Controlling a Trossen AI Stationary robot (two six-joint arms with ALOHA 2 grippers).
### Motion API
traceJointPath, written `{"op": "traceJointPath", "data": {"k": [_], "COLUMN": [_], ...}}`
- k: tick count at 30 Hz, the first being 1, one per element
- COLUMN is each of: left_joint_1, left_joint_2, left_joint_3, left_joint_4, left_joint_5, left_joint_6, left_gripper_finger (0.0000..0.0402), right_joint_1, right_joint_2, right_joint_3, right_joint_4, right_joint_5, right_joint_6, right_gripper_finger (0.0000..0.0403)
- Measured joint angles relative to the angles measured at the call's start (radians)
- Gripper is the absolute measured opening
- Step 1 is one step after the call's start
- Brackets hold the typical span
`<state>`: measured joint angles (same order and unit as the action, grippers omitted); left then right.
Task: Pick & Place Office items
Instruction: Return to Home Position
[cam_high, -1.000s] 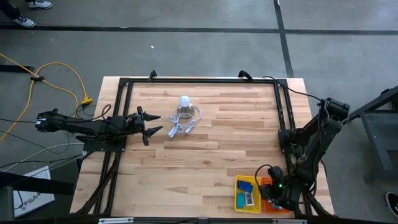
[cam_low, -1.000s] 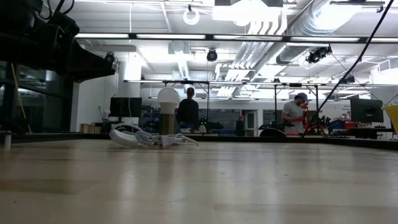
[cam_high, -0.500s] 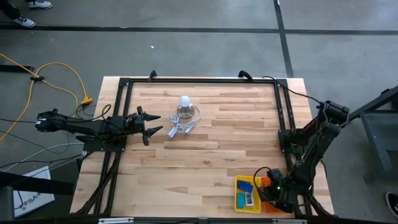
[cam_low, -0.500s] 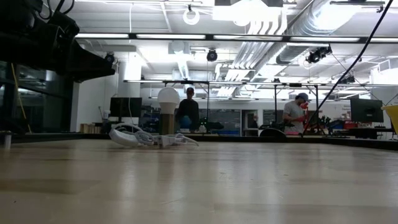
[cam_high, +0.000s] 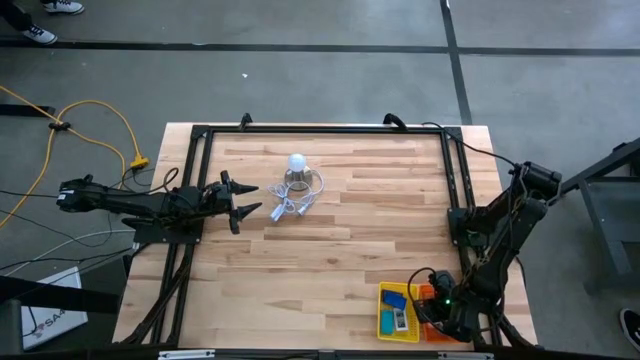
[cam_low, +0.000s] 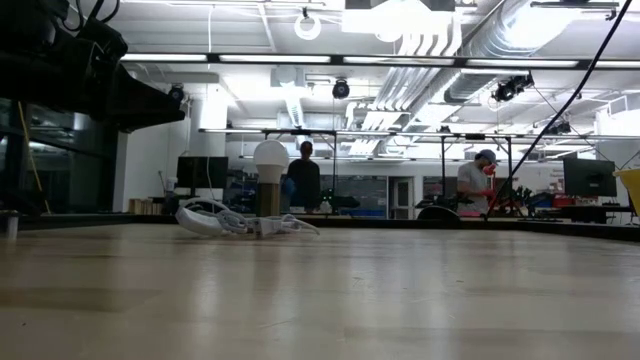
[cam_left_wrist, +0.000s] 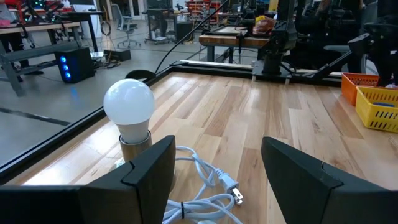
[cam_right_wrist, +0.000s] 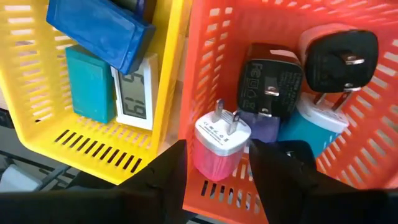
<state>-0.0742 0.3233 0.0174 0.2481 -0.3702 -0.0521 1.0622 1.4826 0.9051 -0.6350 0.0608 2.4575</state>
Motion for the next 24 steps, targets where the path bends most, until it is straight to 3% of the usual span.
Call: {"op": "traceJointPath", "data": {"k": [7,14,24], "left_joint_1": [0.000,0.000,0.000], "left_joint_2": [0.000,0.000,0.000], "left_joint_3": [0.000,0.000,0.000], "left_joint_4": [0.000,0.000,0.000], "left_joint_5": [0.000,0.000,0.000], "left_joint_6": [0.000,0.000,0.000], "left_gripper_finger": [0.0230,0.0230,0.0230], "right_joint_1": [0.000,-0.010,-0.093], "right_joint_2": [-0.014,-0.114,-0.242], "right_joint_3": [0.000,0.000,0.000], "right_joint_4": [-0.011,-0.111,-0.243], "right_joint_5": [-0.004,0.009,0.034], "right_joint_6": [0.000,-0.001,-0.153], "right_gripper_finger": [0.0160,0.0160,0.0160]}}
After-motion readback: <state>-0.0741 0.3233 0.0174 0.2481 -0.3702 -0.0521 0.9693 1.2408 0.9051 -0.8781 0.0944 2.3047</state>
